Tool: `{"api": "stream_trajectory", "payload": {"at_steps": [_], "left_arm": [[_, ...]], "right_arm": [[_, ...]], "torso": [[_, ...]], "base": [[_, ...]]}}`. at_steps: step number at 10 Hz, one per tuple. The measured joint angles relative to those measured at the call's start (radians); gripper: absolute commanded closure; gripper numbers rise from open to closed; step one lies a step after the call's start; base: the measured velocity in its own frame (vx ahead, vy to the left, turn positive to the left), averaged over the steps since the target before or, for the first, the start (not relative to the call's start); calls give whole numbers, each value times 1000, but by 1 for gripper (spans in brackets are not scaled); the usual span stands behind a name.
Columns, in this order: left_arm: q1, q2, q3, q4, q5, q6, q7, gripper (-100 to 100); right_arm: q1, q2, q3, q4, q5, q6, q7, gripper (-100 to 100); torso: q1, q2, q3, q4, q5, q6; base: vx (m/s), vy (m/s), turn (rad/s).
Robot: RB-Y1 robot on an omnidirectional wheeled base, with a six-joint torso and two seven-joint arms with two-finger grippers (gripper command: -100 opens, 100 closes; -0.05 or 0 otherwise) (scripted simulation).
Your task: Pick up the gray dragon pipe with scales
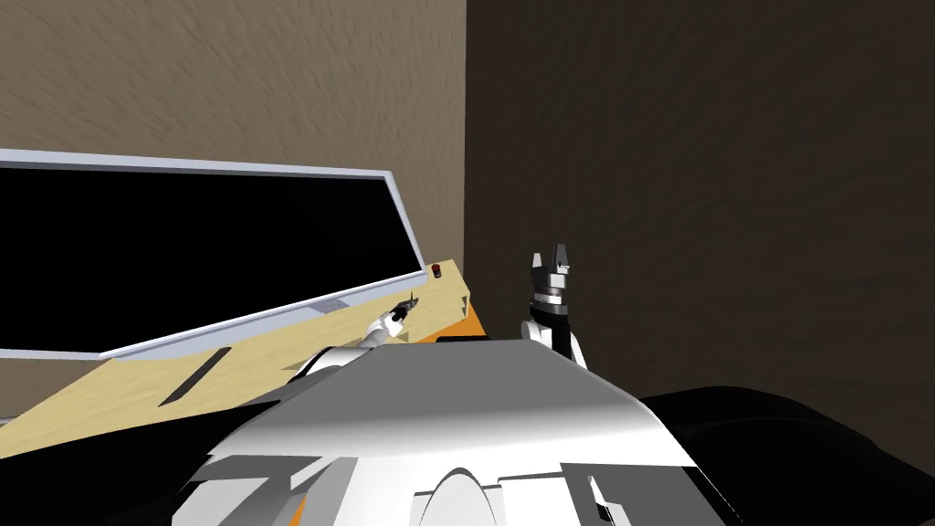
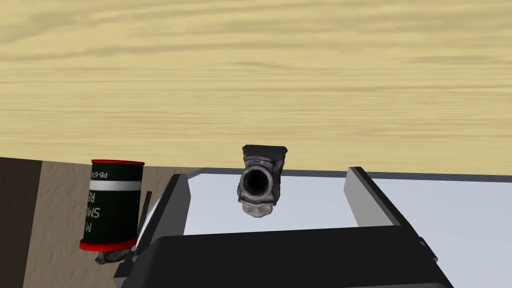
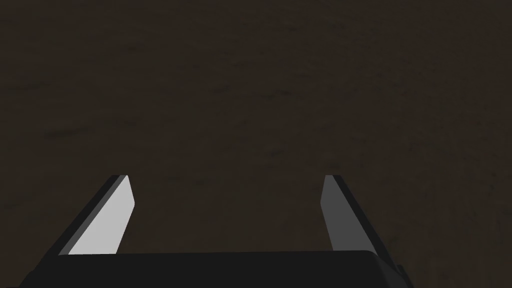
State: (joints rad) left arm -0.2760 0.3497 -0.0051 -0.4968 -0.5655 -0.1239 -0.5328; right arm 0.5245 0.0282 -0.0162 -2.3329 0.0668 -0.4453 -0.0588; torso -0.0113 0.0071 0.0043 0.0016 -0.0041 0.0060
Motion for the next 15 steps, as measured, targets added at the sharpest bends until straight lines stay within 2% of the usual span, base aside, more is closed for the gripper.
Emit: {"api": "stream_trajectory", "payload": {"at_steps": [1,2,3,4,5,6,7,8,9,10,11,12,14,15], "left_arm": [[-8,-6,66,43,-2,-25,-41,-100],[-8,1,85,47,2,-29,-48,-100],[10,7,81,22,5,-19,-34,-100],[25,12,95,8,8,-10,-29,-100],[17,9,132,33,7,-20,-47,-100],[24,10,159,40,9,-32,-62,-100],[26,11,181,45,9,-35,-71,-100],[46,20,185,29,12,-28,-64,-100],[47,25,200,38,14,-30,-64,-100],[34,23,232,67,13,-44,-84,-100],[3,24,312,147,13,-85,-144,-100],[52,22,279,72,9,-63,-113,-100],[55,27,326,87,15,-60,-126,-100],[33,31,371,137,17,-85,-156,-100]], "right_arm": [[-2,-1,5,0,1,0,-1,0],[-2,-1,5,0,1,0,-1,0],[-2,-1,5,0,1,0,-1,0],[-2,-1,5,0,1,0,-1,0],[-2,-2,7,0,1,0,-2,0],[-5,-4,14,2,2,1,-3,0],[-6,-4,16,2,3,1,-4,0],[-7,-5,18,2,3,1,-4,0],[-7,-5,19,2,3,1,-5,0],[-7,-5,19,2,3,1,-5,0],[-7,-5,20,2,3,1,-5,0],[-7,-5,21,3,4,1,-5,0],[-8,-6,23,3,4,1,-6,0],[-8,-6,23,3,4,1,-6,0]], "torso": [[-5,3,2,1,-2,5],[-7,3,2,1,-2,5],[-8,3,2,1,-2,4],[-9,3,2,1,-3,6],[-11,3,2,1,-3,7],[-10,3,2,0,-2,16],[-11,2,1,0,-2,17],[-12,2,1,0,-2,20],[-13,0,0,-1,-2,20],[-13,-1,-1,-1,-2,20],[-12,-3,-2,-2,0,23],[-12,-4,-3,-2,0,24],[-13,-6,-5,-3,2,27],[-13,-8,-6,-3,2,27]], "base": [[-34,21,-166],[-16,4,12],[-21,-7,-233],[-21,5,-145],[-25,6,-244],[-26,7,-139],[-31,-2,-264],[-28,3,-157],[-11,1,-1],[-20,-1,-203],[-21,5,-162],[-29,3,-256],[-20,0,-77],[4,-4,12]]}}
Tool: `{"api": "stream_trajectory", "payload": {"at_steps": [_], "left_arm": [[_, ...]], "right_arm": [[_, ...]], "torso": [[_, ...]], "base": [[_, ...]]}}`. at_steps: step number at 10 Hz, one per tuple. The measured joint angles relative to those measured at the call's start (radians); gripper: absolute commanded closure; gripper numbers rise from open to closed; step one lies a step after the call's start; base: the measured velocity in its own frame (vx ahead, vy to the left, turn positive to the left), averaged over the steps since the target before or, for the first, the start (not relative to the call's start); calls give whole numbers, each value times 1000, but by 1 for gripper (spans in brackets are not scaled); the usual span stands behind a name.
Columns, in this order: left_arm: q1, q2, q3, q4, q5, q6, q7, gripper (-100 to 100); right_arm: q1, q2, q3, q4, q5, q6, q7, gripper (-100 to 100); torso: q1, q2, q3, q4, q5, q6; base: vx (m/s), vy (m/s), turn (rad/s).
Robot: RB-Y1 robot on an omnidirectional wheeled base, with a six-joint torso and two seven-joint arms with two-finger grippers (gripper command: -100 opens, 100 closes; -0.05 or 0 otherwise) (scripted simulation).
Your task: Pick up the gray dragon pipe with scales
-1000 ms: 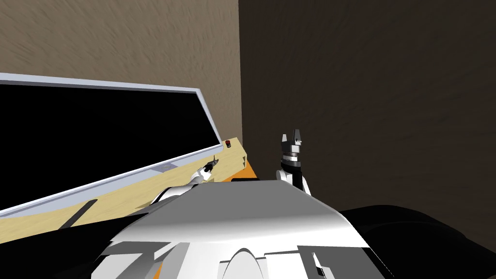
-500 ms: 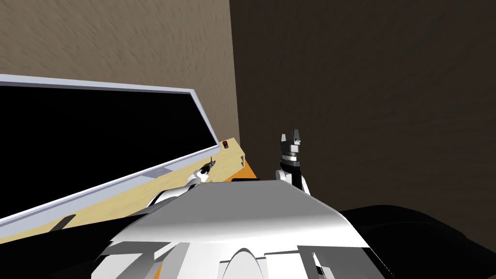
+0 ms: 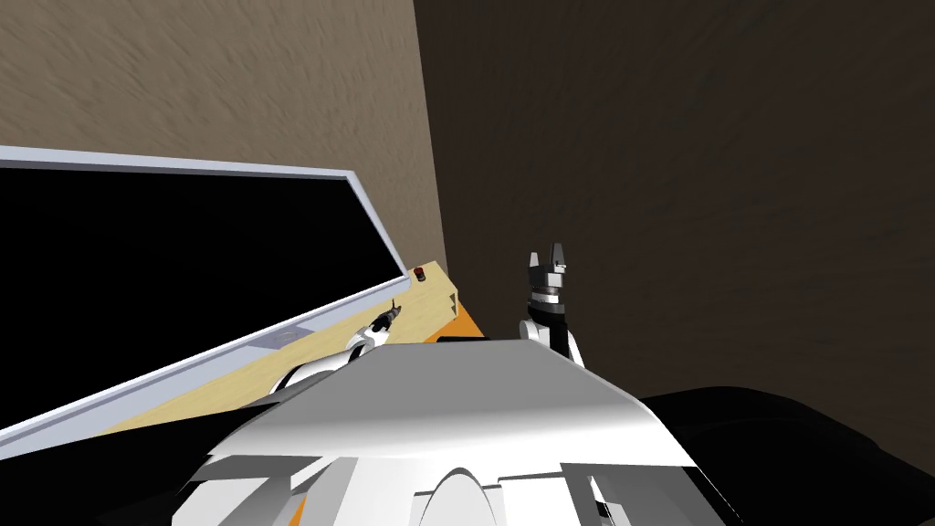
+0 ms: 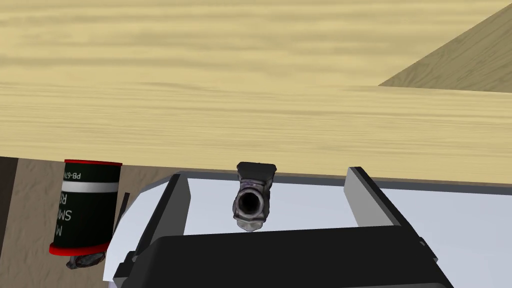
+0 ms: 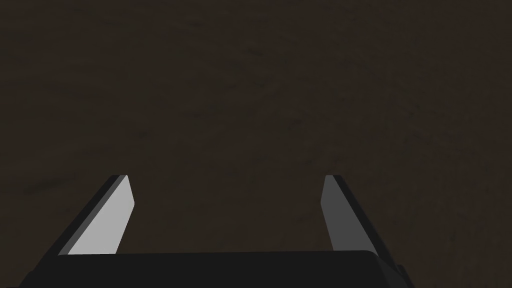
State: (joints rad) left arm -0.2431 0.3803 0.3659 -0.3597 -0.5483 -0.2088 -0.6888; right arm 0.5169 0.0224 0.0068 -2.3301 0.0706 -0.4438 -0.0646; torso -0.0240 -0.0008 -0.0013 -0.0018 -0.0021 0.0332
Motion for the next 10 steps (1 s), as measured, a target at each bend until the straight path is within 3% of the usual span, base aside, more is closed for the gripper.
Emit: {"api": "stream_trajectory", "payload": {"at_steps": [1,2,3,7,8,9,10], "left_arm": [[8,0,-5,-13,0,-1,1,-100],[16,4,18,-10,1,-1,3,-100],[17,5,21,-9,1,-2,1,100],[16,4,21,-10,1,-3,2,100],[16,4,21,-10,1,-3,2,0],[16,4,21,-10,1,-3,2,100],[8,3,9,-7,1,-2,1,100]], "right_arm": [[0,0,0,0,0,0,0,0],[0,0,1,0,0,0,0,0],[0,-1,2,0,0,0,0,0],[0,-1,2,0,0,0,0,0],[0,-1,2,0,0,0,0,0],[0,-1,2,0,0,0,0,0],[0,-1,2,0,0,0,0,0]], "torso": [[0,-1,-1,0,0,0],[-1,0,0,0,0,2],[-3,0,0,0,-1,2],[-2,-1,-1,-1,0,1],[-2,-1,-1,-1,0,1],[-2,-1,-1,-1,0,1],[-2,-2,-1,-1,-1,0]], "base": [[-14,-5,-254],[-10,9,-53],[-1,4,11],[0,-1,-4],[0,0,0],[16,0,205],[35,-4,395]]}}
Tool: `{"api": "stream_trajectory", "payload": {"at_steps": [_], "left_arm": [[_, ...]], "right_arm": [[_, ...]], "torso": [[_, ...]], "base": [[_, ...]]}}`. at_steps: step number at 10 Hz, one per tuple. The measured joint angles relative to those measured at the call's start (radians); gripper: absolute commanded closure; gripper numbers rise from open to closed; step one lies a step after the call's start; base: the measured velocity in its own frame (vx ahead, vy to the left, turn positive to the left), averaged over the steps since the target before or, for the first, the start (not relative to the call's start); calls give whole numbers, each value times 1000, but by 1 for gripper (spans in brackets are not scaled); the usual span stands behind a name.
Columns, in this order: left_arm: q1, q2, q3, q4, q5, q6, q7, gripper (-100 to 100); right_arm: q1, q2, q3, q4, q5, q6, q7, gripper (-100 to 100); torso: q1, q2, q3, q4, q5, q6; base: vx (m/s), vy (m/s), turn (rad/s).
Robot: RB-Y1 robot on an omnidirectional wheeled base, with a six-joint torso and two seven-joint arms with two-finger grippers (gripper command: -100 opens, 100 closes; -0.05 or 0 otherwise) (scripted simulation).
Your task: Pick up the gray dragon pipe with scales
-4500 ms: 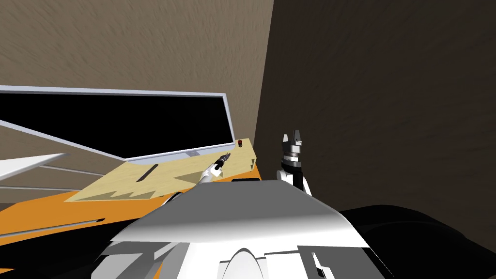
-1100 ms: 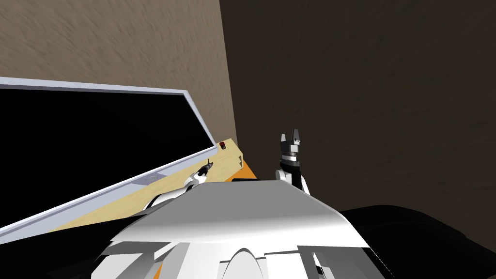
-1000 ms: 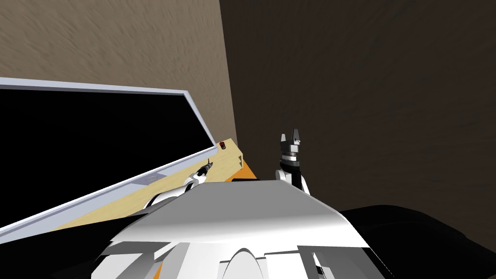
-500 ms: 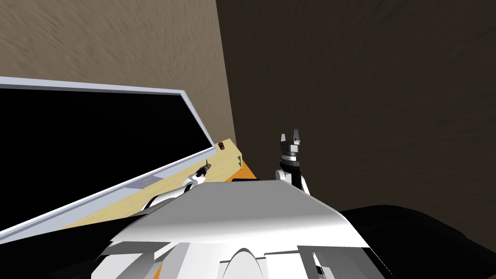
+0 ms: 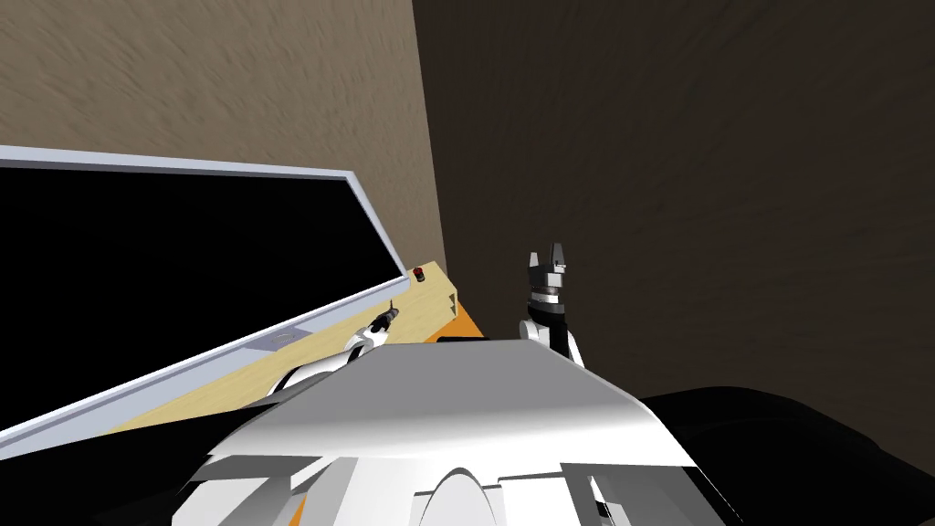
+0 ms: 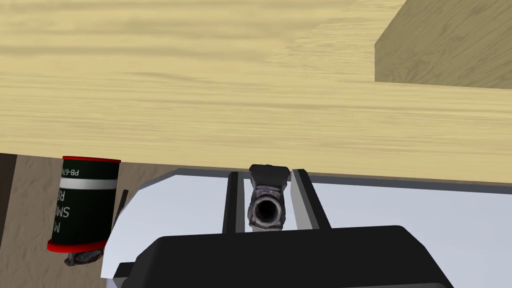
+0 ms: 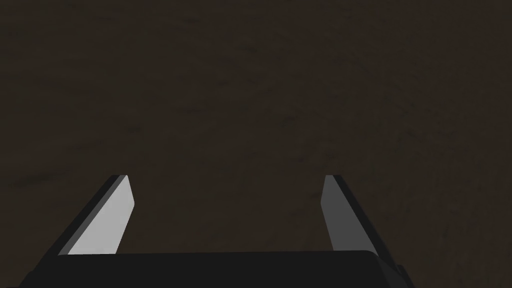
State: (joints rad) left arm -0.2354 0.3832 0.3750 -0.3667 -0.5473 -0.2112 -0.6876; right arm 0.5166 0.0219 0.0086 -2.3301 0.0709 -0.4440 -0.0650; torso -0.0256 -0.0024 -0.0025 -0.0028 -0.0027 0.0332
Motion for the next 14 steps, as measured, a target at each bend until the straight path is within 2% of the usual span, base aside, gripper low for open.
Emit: {"api": "stream_trajectory", "payload": {"at_steps": [1,2,3,4,5,6,7,8,9,10,11,12,13,14], "left_arm": [[-16,-4,-13,3,0,3,0,100],[6,-4,-61,-45,-4,25,37,100],[47,-8,-153,-143,-7,72,111,100],[14,-16,-134,-107,-10,60,91,100],[3,-16,-132,-84,-7,46,67,100],[-20,-17,-143,-54,-8,36,58,100],[10,-14,-208,-119,-8,64,101,100],[1,-16,-205,-106,-8,68,105,100],[-19,-26,-211,-91,-11,62,90,100],[-22,-24,-230,-91,-11,60,93,100],[2,-25,-290,-158,-10,90,135,100],[-12,-25,-303,-144,-12,93,144,100],[-2,-13,-380,-186,-4,114,182,100],[-22,-22,-372,-157,-10,105,178,100]], "right_arm": [[0,0,0,0,0,0,0,0],[0,0,0,0,0,0,0,0],[0,0,0,0,0,0,0,0],[0,0,0,0,0,0,0,0],[0,0,0,0,0,0,0,0],[0,0,0,0,0,0,0,0],[0,0,0,0,0,0,0,0],[0,0,0,0,0,0,0,0],[0,0,0,0,0,0,0,0],[0,0,0,0,0,0,0,0],[0,0,0,0,0,0,0,0],[0,0,0,0,0,0,0,0],[0,0,0,0,0,0,0,0],[0,0,0,0,0,0,0,0]], "torso": [[0,-1,0,0,0,-1],[0,-1,0,0,0,1],[-1,-1,0,0,1,1],[0,-1,0,0,0,2],[0,-1,0,0,1,3],[0,-1,0,0,1,1],[0,0,0,0,1,2],[0,0,0,1,1,3],[0,0,0,0,1,1],[0,0,0,0,0,2],[0,0,0,0,0,1],[0,-1,0,0,1,2],[0,0,0,0,0,1],[0,-1,0,0,1,2]], "base": [[31,-5,166],[29,0,229],[22,-5,155],[12,-1,-27],[24,2,198],[26,-2,176],[8,-3,17],[18,1,247],[23,-9,143],[28,-1,283],[24,-7,134],[25,-1,230],[25,-6,147],[33,-1,261]]}}
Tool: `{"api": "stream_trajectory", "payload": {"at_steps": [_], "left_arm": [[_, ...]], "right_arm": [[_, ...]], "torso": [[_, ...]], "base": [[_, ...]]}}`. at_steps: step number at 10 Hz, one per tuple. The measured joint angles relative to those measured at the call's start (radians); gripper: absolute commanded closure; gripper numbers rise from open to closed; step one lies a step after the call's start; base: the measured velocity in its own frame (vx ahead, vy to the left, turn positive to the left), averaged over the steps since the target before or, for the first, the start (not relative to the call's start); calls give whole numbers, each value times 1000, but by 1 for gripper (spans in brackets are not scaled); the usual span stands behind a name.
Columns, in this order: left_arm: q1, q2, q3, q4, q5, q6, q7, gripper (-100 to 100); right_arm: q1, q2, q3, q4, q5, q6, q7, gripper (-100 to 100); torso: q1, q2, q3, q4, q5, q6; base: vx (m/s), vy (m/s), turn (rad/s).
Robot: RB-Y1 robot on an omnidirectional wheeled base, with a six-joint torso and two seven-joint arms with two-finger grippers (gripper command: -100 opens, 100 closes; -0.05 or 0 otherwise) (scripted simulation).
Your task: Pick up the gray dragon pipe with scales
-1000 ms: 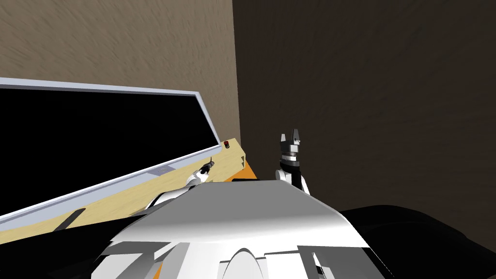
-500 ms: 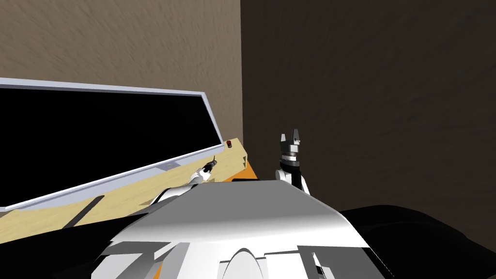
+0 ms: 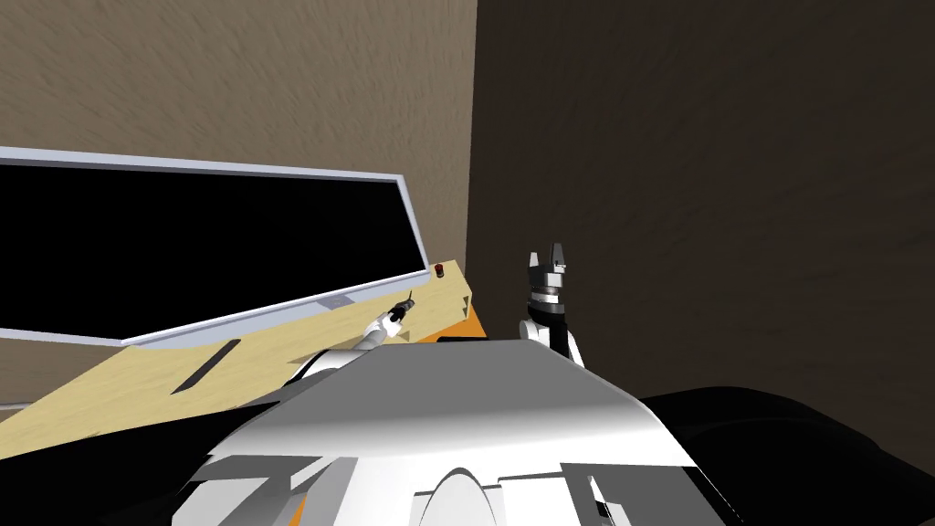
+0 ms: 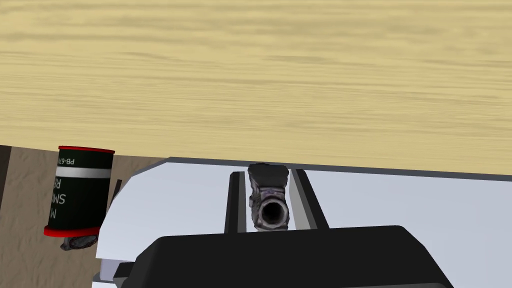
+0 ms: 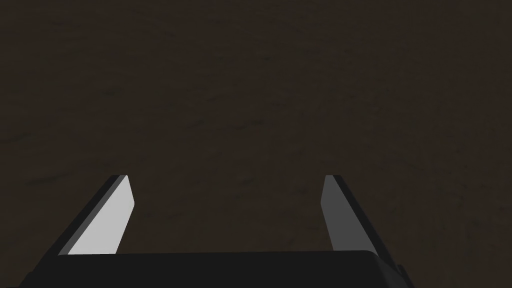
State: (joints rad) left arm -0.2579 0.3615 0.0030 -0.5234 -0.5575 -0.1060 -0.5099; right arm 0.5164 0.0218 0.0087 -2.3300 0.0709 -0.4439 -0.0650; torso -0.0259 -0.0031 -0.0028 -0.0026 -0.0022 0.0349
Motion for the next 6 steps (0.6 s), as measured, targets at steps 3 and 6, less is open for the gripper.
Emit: {"api": "stream_trajectory", "payload": {"at_steps": [3,6], "left_arm": [[-7,-10,-53,-21,-4,13,11,100],[-17,-14,-145,-61,-4,39,52,0]], "right_arm": [[0,0,0,0,0,0,0,0],[0,0,0,0,0,0,0,0]], "torso": [[-1,0,0,0,0,1],[0,0,0,0,0,0]], "base": [[17,-8,116],[20,-7,152]]}}
